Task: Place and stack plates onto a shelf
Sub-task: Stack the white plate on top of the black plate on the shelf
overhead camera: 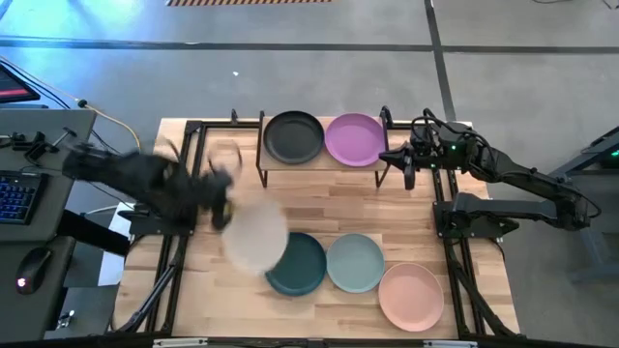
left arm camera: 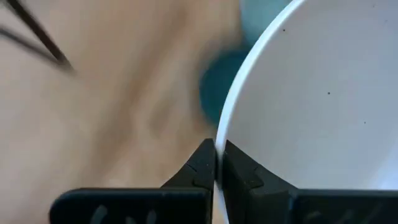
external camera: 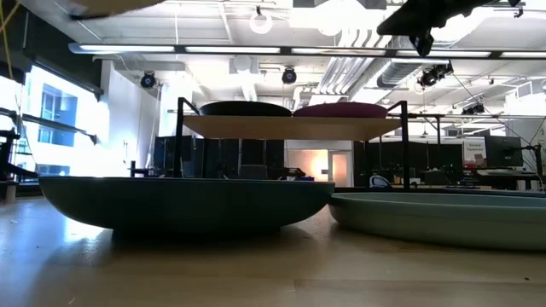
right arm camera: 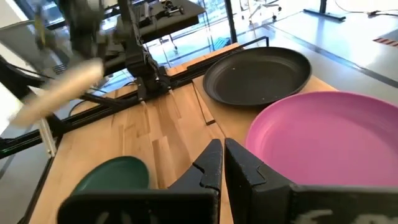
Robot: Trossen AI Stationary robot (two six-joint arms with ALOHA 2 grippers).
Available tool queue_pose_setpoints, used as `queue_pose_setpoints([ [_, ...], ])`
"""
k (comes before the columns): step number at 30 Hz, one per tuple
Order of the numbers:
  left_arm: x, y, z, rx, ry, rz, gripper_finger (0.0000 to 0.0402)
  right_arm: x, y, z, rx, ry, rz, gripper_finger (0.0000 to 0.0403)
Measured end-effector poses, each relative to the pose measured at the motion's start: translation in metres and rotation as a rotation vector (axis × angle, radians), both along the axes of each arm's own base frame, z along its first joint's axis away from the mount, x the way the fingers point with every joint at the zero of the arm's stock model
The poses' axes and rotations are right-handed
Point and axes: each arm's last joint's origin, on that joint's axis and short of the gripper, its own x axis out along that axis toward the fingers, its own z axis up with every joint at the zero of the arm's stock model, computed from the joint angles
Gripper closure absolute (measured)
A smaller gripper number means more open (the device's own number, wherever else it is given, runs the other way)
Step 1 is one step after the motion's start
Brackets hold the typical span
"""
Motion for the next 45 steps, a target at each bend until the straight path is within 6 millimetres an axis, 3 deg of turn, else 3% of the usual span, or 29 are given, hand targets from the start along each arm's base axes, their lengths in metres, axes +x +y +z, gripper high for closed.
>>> queue_pose_setpoints([
  [5,0.012,0.062,0.070,0.148,-0.179,0.187,0.0400,0.000,-0.001,0.000,-0.010,0.003,-0.031,0.0403],
  [9,0.032,0.108,0.094,0.251,-0.165,0.225,0.0401,0.000,-0.001,0.000,-0.006,0.004,-0.032,0.0403],
  [14,0.065,0.174,0.087,0.226,-0.090,0.224,0.0401,-0.001,-0.001,-0.002,0.024,0.014,-0.040,0.0403],
  [18,0.091,0.223,0.061,0.142,-0.011,0.208,0.0401,-0.001,-0.001,-0.003,0.050,0.026,-0.046,0.0403],
  [23,0.107,0.266,0.028,0.064,0.078,0.206,0.0401,-0.003,0.000,-0.008,0.112,0.065,-0.066,0.0403],
  [29,0.105,0.293,0.009,0.024,0.133,0.253,0.0401,-0.004,0.001,-0.012,0.202,0.092,-0.095,0.0403],
  [38,0.094,0.299,0.004,0.007,0.197,0.253,0.0402,-0.004,0.000,-0.012,0.199,0.098,-0.115,0.0403],
  [45,0.105,0.302,-0.011,0.004,0.243,0.242,0.0393,-0.005,0.000,-0.012,0.193,0.099,-0.128,0.0403],
])
